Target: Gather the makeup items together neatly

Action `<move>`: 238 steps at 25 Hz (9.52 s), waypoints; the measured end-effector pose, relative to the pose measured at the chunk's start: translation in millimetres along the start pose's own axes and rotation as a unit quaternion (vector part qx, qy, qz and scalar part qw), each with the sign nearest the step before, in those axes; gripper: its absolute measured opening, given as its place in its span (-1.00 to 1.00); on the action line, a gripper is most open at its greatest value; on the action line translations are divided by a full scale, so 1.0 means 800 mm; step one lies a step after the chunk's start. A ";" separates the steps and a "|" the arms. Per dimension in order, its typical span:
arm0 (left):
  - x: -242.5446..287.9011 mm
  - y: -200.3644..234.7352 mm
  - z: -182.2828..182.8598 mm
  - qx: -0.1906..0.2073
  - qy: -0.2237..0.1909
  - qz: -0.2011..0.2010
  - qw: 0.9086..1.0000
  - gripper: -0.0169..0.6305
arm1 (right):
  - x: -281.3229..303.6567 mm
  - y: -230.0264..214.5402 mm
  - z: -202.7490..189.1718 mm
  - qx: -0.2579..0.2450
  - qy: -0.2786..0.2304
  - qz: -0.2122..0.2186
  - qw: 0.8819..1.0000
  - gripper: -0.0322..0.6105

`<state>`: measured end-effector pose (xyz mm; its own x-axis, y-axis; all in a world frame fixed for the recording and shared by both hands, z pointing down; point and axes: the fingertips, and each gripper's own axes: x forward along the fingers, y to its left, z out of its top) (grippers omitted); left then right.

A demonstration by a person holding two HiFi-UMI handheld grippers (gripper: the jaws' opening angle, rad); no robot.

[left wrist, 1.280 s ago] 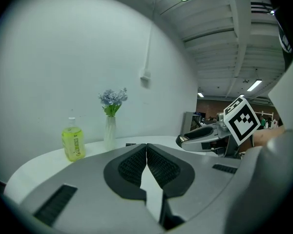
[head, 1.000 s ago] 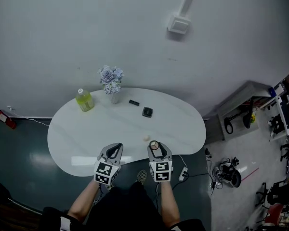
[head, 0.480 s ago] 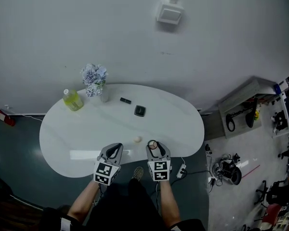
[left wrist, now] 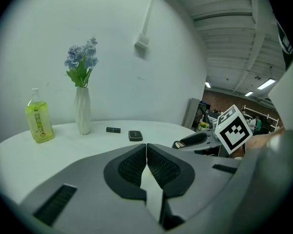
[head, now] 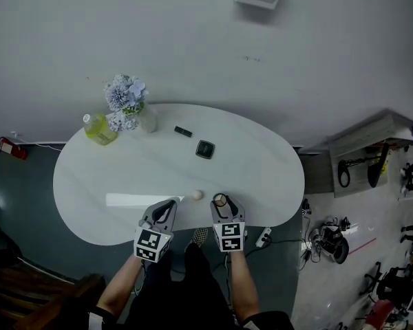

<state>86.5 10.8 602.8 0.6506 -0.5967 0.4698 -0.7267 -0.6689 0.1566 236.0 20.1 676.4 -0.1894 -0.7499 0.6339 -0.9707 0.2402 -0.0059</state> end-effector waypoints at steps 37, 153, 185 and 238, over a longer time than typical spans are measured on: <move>0.029 0.008 -0.052 -0.037 0.038 0.037 0.998 -0.89 | 0.063 -0.009 -0.046 0.006 0.031 0.048 0.998 -0.18; 0.111 0.169 0.097 -0.094 -0.027 0.144 0.985 -0.89 | 0.182 -0.027 0.254 -0.142 -0.054 0.178 0.972 -0.79; 0.109 0.226 0.069 -0.130 -0.004 0.190 0.973 -0.89 | 0.360 0.049 0.187 -0.248 0.111 0.270 0.924 -0.48; 0.099 0.050 0.084 -0.032 -0.014 0.050 0.998 -0.89 | 0.130 -0.098 0.115 -0.093 0.053 0.124 0.986 -0.56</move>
<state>123.6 -93.2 588.1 0.5787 -0.6728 0.4609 -0.8010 -0.5751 0.1662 278.9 -133.7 671.4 -0.3914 -0.5873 0.7084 -0.8505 0.5248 -0.0348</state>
